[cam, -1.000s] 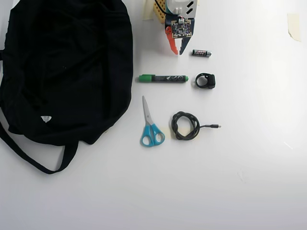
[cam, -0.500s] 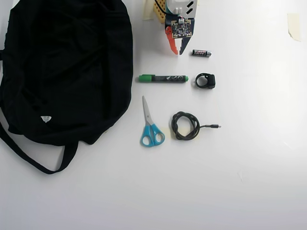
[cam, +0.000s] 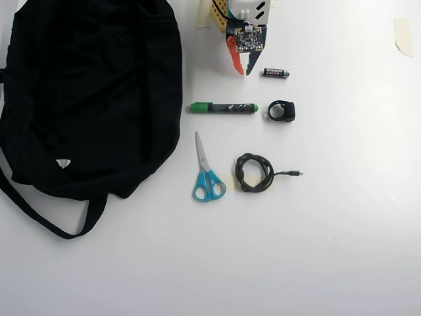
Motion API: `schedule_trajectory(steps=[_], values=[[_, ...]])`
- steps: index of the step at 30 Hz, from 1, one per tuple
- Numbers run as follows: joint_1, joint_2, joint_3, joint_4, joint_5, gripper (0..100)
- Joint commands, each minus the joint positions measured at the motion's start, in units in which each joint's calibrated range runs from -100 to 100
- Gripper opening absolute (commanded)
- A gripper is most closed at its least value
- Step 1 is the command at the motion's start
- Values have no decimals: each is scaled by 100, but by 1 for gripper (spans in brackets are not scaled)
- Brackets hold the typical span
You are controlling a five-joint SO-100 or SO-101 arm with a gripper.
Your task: Put the green marker into the black bag
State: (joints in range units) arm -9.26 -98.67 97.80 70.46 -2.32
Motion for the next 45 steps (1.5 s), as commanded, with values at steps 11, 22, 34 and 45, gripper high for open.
schedule_trajectory(steps=[11,22,34,45], values=[[-54,-50,148,103,-14,2],[-54,-25,40,-775,-20,2],[-271,1851,-1514,-2972,-20,2],[-443,4415,-3544,-5478,43,2]])
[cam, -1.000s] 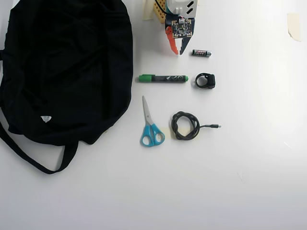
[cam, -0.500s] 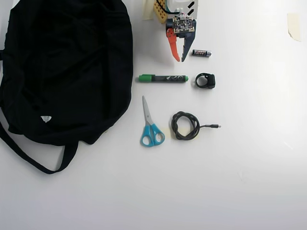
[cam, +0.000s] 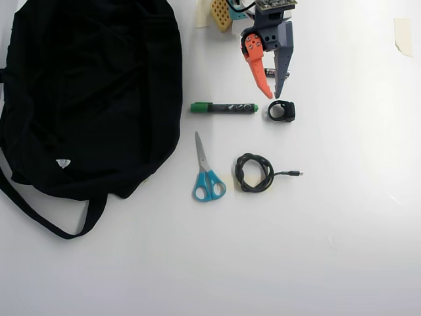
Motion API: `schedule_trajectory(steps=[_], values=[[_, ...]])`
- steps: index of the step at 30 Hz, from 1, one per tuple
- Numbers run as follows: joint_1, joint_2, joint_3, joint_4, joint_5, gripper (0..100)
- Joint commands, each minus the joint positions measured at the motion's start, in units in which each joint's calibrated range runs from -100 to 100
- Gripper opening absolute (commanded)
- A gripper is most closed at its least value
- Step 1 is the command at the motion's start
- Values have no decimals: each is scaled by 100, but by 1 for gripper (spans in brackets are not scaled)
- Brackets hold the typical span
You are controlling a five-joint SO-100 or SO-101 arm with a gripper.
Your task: Put the green marker into the black bag
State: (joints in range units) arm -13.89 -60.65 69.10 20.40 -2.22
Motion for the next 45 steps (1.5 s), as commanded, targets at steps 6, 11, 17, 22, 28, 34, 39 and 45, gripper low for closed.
schedule_trajectory(steps=[6,11,17,22,28,34,39,45], values=[[125,2106,-2175,-765,39,2],[267,2936,-3442,-765,39,2],[401,3517,-4520,-765,44,2],[386,3973,-5167,-765,595,2],[454,4264,-5518,-756,374,2],[611,4322,-5545,-791,301,2],[671,4529,-5706,-791,254,2],[723,4571,-5670,-791,186,2]])
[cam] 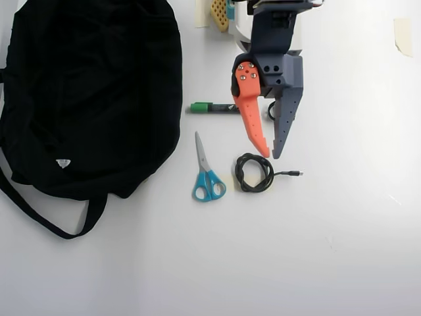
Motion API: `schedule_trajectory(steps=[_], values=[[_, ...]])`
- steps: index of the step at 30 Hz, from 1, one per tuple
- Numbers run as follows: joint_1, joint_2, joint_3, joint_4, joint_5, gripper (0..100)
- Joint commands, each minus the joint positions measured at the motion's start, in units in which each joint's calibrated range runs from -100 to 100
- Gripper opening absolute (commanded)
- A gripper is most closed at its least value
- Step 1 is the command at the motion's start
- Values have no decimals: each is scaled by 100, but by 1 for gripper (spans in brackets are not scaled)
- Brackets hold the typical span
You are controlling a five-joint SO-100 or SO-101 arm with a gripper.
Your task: Put the green marker into the black bag
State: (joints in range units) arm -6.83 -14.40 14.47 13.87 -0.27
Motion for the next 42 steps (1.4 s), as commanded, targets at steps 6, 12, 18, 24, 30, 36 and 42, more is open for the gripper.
schedule_trajectory(steps=[6,12,18,24,30,36,42], values=[[25,-87,-198,-69,43,2],[-20,-161,9,766,43,2],[-50,-170,-494,2489,43,2],[-12,-178,-620,3704,-10,3],[-57,-178,-764,4436,-15,2],[-57,-170,-764,5788,-183,2],[-65,-170,-764,6494,-414,2]])
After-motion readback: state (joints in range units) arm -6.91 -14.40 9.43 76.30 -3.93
